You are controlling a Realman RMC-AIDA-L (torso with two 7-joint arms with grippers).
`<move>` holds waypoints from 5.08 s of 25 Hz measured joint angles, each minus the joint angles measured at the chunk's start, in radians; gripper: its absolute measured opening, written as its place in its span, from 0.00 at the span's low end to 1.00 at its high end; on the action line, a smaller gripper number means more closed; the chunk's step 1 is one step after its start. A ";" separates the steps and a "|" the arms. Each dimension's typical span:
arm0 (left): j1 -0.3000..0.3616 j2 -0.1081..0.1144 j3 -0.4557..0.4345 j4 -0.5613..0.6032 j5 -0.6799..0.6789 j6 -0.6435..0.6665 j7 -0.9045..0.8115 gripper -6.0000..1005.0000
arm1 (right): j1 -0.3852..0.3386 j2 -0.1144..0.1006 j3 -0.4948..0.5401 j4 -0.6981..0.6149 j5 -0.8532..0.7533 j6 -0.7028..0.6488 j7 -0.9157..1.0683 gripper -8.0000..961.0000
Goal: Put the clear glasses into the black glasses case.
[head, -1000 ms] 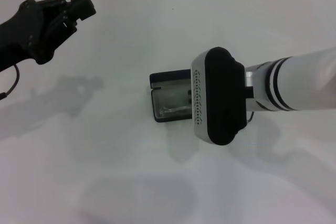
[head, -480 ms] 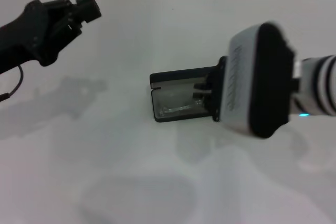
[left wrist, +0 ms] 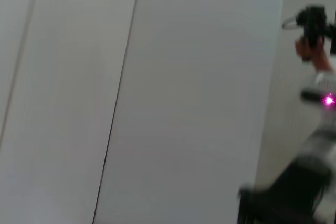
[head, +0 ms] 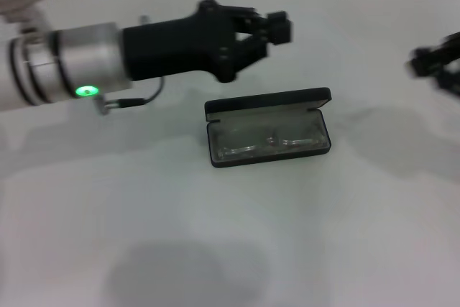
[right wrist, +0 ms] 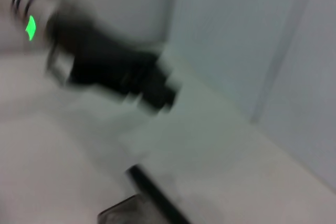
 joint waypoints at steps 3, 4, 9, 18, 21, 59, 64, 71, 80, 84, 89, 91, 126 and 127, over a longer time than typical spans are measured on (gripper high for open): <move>-0.058 -0.026 0.005 -0.011 0.063 -0.099 -0.002 0.14 | 0.003 0.000 0.245 0.123 0.130 -0.118 -0.106 0.10; -0.082 -0.029 0.014 -0.029 0.077 -0.135 -0.001 0.14 | 0.004 0.000 0.303 0.155 0.159 -0.147 -0.132 0.10; -0.142 -0.028 0.079 -0.101 0.096 -0.295 -0.001 0.15 | 0.008 -0.006 0.706 0.360 0.281 -0.332 -0.277 0.10; -0.137 -0.025 0.190 -0.106 0.102 -0.441 -0.031 0.16 | 0.008 -0.008 0.915 0.500 0.293 -0.407 -0.363 0.11; -0.136 -0.025 0.197 -0.118 0.107 -0.460 -0.031 0.16 | 0.013 -0.008 0.920 0.539 0.294 -0.408 -0.384 0.11; -0.151 -0.023 0.198 -0.113 0.257 -0.418 -0.124 0.19 | 0.049 -0.010 0.919 0.679 0.272 -0.409 -0.459 0.11; -0.146 -0.023 0.198 -0.113 0.269 -0.397 -0.120 0.20 | 0.049 -0.009 0.919 0.679 0.273 -0.411 -0.459 0.11; -0.138 -0.026 0.198 -0.113 0.298 -0.390 -0.125 0.20 | 0.047 -0.008 0.919 0.680 0.278 -0.420 -0.458 0.11; -0.134 -0.027 0.198 -0.124 0.311 -0.390 -0.126 0.21 | 0.043 -0.006 0.921 0.680 0.280 -0.440 -0.458 0.11; -0.118 -0.028 0.206 -0.119 0.311 -0.391 -0.125 0.22 | 0.042 -0.006 0.920 0.680 0.281 -0.443 -0.458 0.11; -0.107 -0.028 0.210 -0.110 0.305 -0.371 -0.118 0.22 | 0.039 -0.007 0.929 0.690 0.282 -0.460 -0.458 0.11; -0.095 -0.028 0.210 -0.078 0.300 -0.334 -0.116 0.22 | 0.038 -0.007 0.930 0.693 0.281 -0.465 -0.458 0.11; 0.254 0.067 0.098 0.325 -0.028 0.284 -0.243 0.46 | 0.273 0.002 0.383 1.090 0.325 -0.520 -0.608 0.75; 0.255 0.067 0.098 0.325 -0.028 0.285 -0.243 0.46 | 0.281 0.003 0.369 1.096 0.326 -0.511 -0.610 0.75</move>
